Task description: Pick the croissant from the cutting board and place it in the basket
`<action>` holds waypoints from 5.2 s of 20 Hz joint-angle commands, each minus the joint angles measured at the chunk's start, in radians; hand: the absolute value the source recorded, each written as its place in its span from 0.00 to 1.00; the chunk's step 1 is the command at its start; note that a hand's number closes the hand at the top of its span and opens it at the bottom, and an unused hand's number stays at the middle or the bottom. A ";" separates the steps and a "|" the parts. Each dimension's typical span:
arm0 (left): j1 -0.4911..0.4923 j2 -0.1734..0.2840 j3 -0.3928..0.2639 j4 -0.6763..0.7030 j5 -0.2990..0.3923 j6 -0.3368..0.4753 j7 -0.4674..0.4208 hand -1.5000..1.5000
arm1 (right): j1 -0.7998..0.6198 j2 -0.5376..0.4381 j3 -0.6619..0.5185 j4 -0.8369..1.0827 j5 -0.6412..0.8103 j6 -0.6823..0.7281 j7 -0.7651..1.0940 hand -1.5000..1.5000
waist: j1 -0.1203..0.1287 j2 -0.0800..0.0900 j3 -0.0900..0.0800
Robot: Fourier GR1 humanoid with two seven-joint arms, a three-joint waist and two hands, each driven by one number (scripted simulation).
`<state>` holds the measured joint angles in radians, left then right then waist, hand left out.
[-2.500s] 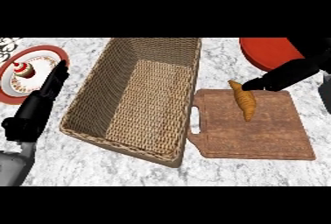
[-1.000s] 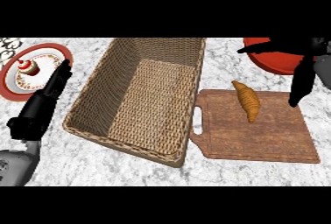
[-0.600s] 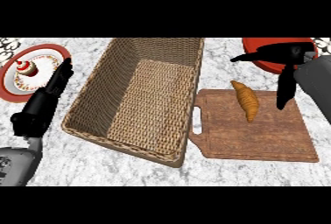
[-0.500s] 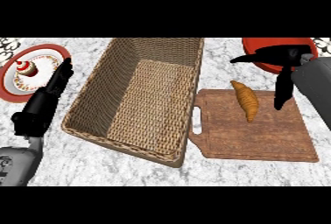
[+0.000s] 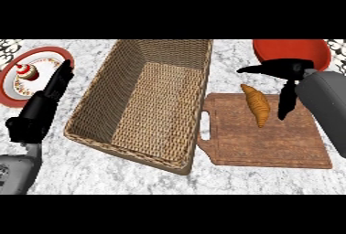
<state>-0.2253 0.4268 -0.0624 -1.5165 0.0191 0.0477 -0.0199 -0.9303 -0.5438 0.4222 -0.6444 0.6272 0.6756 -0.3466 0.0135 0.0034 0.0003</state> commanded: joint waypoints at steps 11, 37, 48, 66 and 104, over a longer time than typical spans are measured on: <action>0.003 -0.038 0.074 0.033 -0.036 -0.064 -0.018 0.50 | 0.082 0.033 -0.101 -0.041 0.095 -0.008 -0.040 0.00 | -0.014 -0.004 -0.001; 0.045 -0.112 0.110 -0.041 -0.117 -0.120 -0.003 0.50 | 0.080 0.167 -0.184 0.190 0.305 -0.190 -0.143 1.00 | -0.003 -0.001 0.000; 0.041 -0.109 0.138 -0.028 -0.127 -0.128 0.001 0.50 | 0.130 0.178 -0.267 0.190 0.335 -0.494 0.023 1.00 | -0.025 -0.008 -0.001; 0.094 -0.108 0.165 -0.066 -0.132 -0.104 0.017 0.50 | 0.061 0.239 -0.546 -0.466 0.038 -0.700 0.480 1.00 | -0.089 -0.045 -0.002; 0.056 -0.133 0.156 -0.063 -0.138 -0.150 0.013 0.50 | -0.583 0.495 -0.269 -0.418 -0.108 -0.237 1.436 1.00 | -0.006 -0.007 -0.002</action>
<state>-0.1988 0.2833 0.0741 -1.5862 -0.1310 -0.0919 0.0212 -1.4775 -0.0197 0.1290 -1.1071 0.5081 0.3144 0.9965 0.0115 -0.0017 -0.0014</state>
